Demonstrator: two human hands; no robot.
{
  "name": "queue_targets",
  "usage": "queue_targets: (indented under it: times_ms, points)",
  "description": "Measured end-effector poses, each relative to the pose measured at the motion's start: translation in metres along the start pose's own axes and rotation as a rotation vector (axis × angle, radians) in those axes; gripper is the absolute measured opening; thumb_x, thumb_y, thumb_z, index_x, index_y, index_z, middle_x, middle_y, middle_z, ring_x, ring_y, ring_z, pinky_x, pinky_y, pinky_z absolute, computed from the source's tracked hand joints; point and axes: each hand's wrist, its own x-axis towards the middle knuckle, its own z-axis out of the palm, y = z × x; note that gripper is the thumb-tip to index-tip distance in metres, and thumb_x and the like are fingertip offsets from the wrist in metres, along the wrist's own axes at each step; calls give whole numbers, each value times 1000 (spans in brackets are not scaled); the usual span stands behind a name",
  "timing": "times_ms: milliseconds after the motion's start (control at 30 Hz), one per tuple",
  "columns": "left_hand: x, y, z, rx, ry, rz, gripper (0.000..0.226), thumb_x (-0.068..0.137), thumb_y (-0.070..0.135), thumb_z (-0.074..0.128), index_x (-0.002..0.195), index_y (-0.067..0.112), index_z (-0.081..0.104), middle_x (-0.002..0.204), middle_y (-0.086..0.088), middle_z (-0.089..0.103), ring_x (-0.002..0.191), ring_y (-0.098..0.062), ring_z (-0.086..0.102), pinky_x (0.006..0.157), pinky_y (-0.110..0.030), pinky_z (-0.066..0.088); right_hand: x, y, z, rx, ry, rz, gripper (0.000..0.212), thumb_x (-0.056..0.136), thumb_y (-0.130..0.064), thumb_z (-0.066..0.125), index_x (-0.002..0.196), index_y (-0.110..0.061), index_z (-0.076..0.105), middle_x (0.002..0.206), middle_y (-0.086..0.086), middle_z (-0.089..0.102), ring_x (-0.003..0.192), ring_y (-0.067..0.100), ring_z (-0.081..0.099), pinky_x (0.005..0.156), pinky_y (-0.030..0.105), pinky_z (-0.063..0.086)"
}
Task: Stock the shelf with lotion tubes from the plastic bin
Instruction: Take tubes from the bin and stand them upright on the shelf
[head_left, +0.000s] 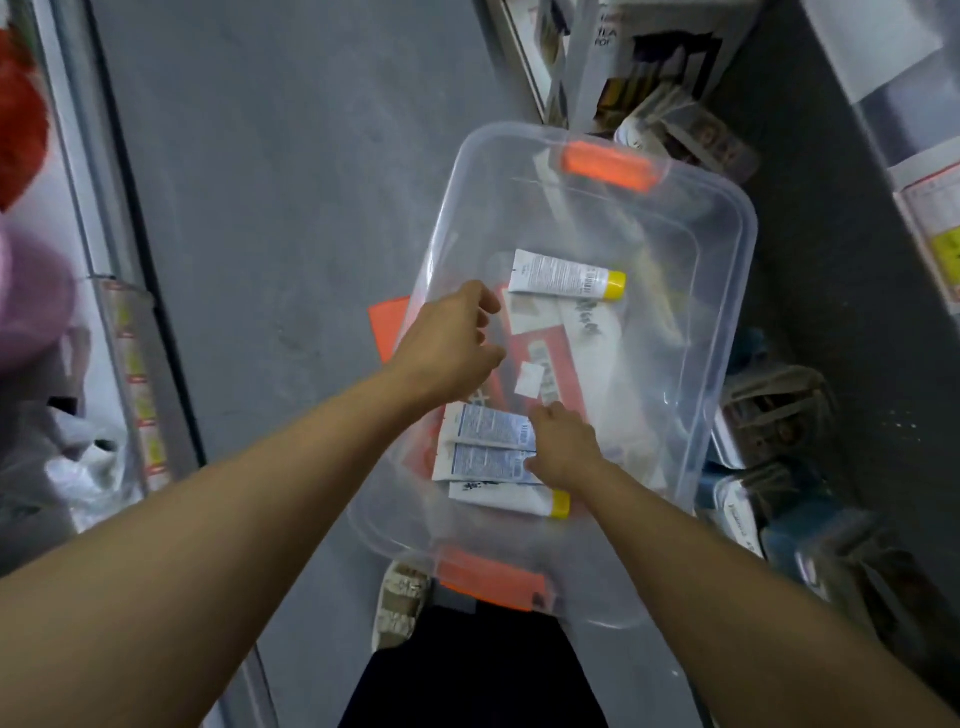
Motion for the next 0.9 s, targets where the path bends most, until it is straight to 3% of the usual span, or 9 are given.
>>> queue_targets:
  times_ms: [167, 367, 533, 700, 800, 900]
  points:
    - [3, -3, 10, 23, -53, 1, 42, 84, 16, 65, 122, 13, 49, 118, -5, 58, 89, -13, 54, 76, -23, 42, 13, -1, 7, -60, 92, -47, 52, 88, -15, 59, 133, -11, 34, 128, 20, 36, 109, 35, 45, 84, 38, 41]
    - [-1, -4, 14, 62, -112, -34, 41, 85, 16, 65, 123, 14, 49, 118, -7, 59, 92, -18, 57, 78, -26, 45, 4, 4, -20, -3, 93, 16, 42, 87, -12, 55, 126, -4, 39, 125, 17, 46, 114, 33, 48, 93, 38, 38]
    - [-8, -4, 20, 146, -163, -46, 41, 85, 16, 63, 123, 12, 48, 120, -10, 59, 102, -25, 59, 78, -29, 46, -32, 11, -72, 325, 194, 114, 42, 92, -20, 48, 128, -2, 34, 125, 21, 44, 112, 39, 49, 82, 36, 39]
    - [-11, -6, 31, 223, -212, -55, 38, 85, 17, 63, 120, 11, 48, 118, -9, 59, 94, -22, 53, 74, -26, 40, -79, 22, -112, 706, 371, 85, 35, 97, -27, 35, 128, -9, 35, 108, 12, 52, 87, 30, 53, 60, 31, 38]
    - [-9, -5, 44, 253, -245, -36, 38, 86, 16, 62, 120, 10, 48, 117, -9, 59, 97, -23, 54, 75, -27, 43, -97, 31, -119, 1084, 414, 70, 29, 96, -27, 35, 118, -11, 43, 108, 13, 55, 87, 27, 58, 74, 38, 51]
    - [-4, -8, 64, 315, -303, 0, 41, 85, 15, 61, 124, 9, 47, 121, -11, 59, 108, -26, 56, 87, -32, 46, -114, 35, -119, 1548, 390, 73, 26, 97, -22, 34, 111, -7, 49, 89, 15, 60, 69, 20, 56, 59, 28, 45]
